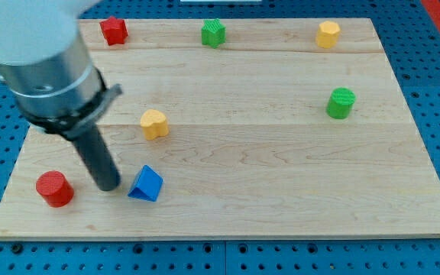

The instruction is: Place blue triangle and yellow heart in a horizontal line with red circle

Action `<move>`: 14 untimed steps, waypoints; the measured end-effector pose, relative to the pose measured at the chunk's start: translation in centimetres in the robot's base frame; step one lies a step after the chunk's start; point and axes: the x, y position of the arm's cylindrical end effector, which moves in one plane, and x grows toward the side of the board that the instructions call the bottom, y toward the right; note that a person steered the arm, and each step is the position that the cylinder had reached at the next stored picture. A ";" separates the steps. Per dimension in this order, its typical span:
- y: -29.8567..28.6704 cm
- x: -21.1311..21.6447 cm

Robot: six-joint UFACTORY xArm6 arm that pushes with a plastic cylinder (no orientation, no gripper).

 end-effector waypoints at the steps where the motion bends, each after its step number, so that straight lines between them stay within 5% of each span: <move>1: 7.9 0.2; 4: -1.8 -8.9; 5: 2.4 -11.3; 7: 22.2 -9.3; 8: 23.5 -7.3; 9: 20.6 -10.7; 11: 20.6 -3.6; 12: 26.0 -2.2; 14: 28.4 -5.8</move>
